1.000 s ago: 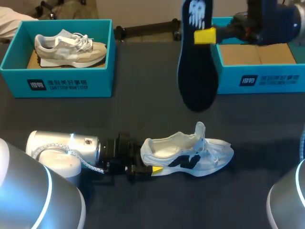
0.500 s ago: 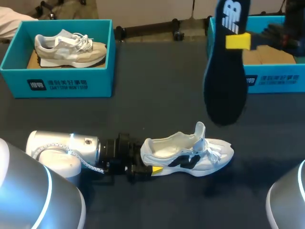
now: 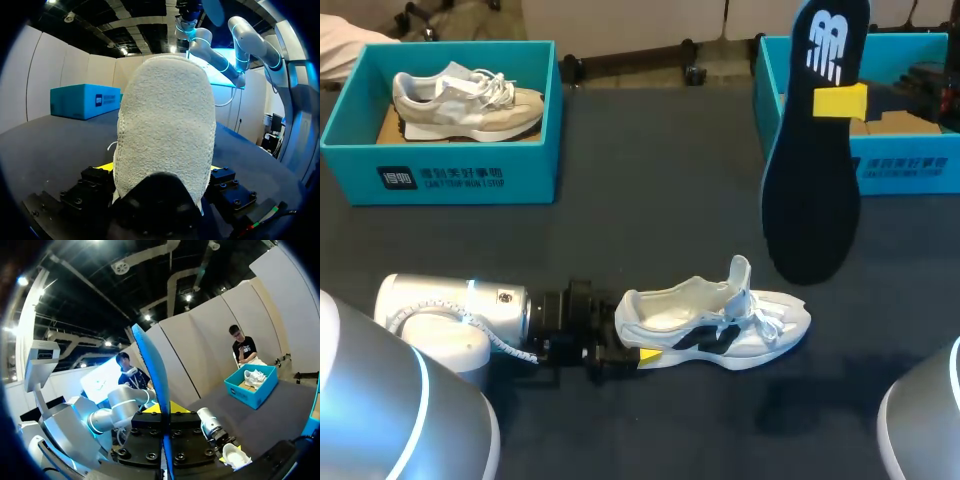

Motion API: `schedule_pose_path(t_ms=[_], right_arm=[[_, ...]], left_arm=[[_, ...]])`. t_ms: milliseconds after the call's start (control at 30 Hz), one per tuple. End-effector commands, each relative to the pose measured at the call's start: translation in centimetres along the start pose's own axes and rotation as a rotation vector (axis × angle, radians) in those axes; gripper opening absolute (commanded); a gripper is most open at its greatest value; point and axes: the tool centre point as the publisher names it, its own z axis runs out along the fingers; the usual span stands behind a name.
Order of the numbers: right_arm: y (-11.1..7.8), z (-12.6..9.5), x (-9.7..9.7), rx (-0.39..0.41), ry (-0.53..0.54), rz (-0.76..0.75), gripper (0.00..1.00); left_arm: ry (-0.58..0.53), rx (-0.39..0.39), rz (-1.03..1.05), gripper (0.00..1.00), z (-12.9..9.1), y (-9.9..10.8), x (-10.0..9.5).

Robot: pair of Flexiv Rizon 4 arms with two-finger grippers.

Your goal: Take the shoe out of the shoebox, open the shoe tongue, remove and reinsert the insole, then place the shoe into the shoebox

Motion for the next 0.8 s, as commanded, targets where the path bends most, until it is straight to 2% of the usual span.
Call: schedule_pose_path(t_ms=[33,500,533,567,600,800], right_arm=[[0.37,0.52,-1.26,0.007,0.027,0.005,0.00],[0.35,0.54,-1.32,-0.001,0.033,0.008,0.00],[0.35,0.54,-1.32,-0.001,0.033,0.008,0.00],[0.35,0.54,-1.32,-0.001,0.033,0.008,0.00],[0.35,0.54,-1.32,-0.001,0.033,0.008,0.00],[0.35,0.54,-1.32,-0.001,0.033,0.008,0.00]], left_arm=[[0.000,-0.003,-0.001,0.00,-0.04,0.58,-0.12],[0.001,-0.003,-0.004,0.00,-0.11,0.63,-0.17],[0.001,-0.004,-0.002,0.18,-0.17,0.70,-0.16],[0.001,-0.006,-0.003,0.46,-0.22,0.76,-0.14],[0.001,-0.014,0.005,1.00,-0.30,0.79,-0.10],[0.011,-0.039,0.007,1.00,-0.89,0.30,-0.09]])
